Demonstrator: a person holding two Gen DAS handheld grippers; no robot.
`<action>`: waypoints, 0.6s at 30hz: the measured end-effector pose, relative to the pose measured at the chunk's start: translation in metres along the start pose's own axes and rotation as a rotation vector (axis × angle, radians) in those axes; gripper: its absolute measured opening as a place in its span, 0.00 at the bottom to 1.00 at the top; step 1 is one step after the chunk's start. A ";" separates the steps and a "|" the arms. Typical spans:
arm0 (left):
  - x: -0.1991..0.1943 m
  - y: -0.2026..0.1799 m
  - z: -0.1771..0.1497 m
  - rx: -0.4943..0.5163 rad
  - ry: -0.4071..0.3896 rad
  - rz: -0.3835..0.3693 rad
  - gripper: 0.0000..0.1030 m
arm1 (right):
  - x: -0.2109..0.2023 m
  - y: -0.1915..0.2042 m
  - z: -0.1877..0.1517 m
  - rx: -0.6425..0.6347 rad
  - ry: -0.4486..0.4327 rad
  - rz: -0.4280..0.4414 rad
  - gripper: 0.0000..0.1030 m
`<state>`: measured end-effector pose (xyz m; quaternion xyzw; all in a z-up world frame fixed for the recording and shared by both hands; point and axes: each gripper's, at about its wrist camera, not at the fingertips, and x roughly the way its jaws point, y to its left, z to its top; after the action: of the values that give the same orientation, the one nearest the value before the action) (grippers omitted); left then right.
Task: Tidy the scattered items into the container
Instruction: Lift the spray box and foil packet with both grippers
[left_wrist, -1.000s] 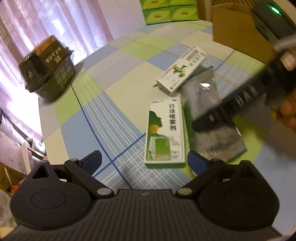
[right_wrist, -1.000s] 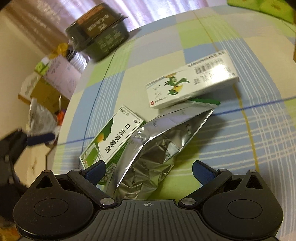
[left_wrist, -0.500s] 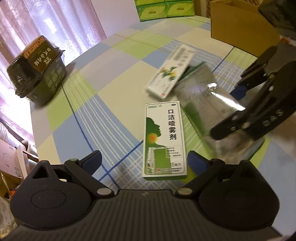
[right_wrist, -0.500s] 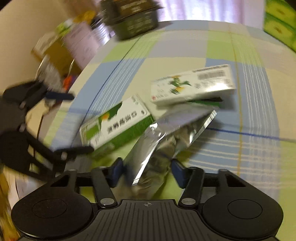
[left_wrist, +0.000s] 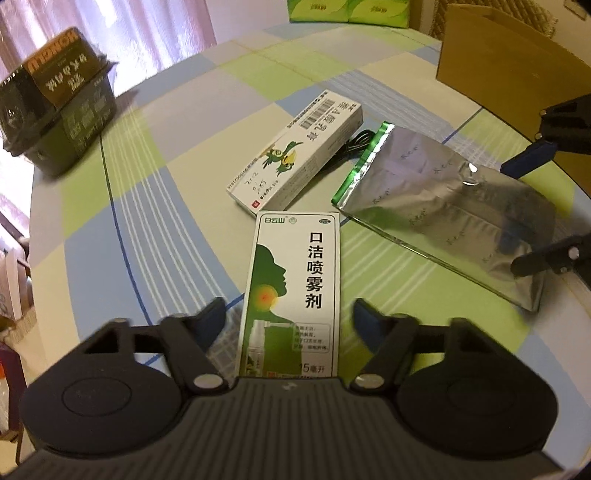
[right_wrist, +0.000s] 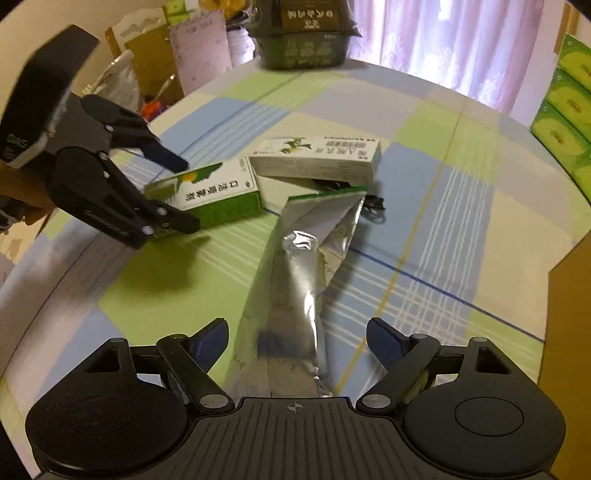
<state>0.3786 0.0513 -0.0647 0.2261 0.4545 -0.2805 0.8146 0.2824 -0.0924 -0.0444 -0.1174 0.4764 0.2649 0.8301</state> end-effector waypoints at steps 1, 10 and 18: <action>0.001 -0.001 0.001 -0.004 0.008 0.003 0.51 | 0.002 0.000 0.001 0.007 -0.001 0.007 0.85; -0.010 -0.024 -0.008 -0.007 0.028 -0.012 0.49 | 0.033 0.006 0.023 0.005 0.052 0.023 0.68; -0.029 -0.061 -0.032 -0.013 0.033 -0.041 0.49 | 0.015 0.007 -0.004 -0.072 0.118 0.028 0.44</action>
<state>0.3061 0.0331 -0.0616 0.2159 0.4743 -0.2904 0.8025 0.2815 -0.0838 -0.0589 -0.1559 0.5163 0.2863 0.7920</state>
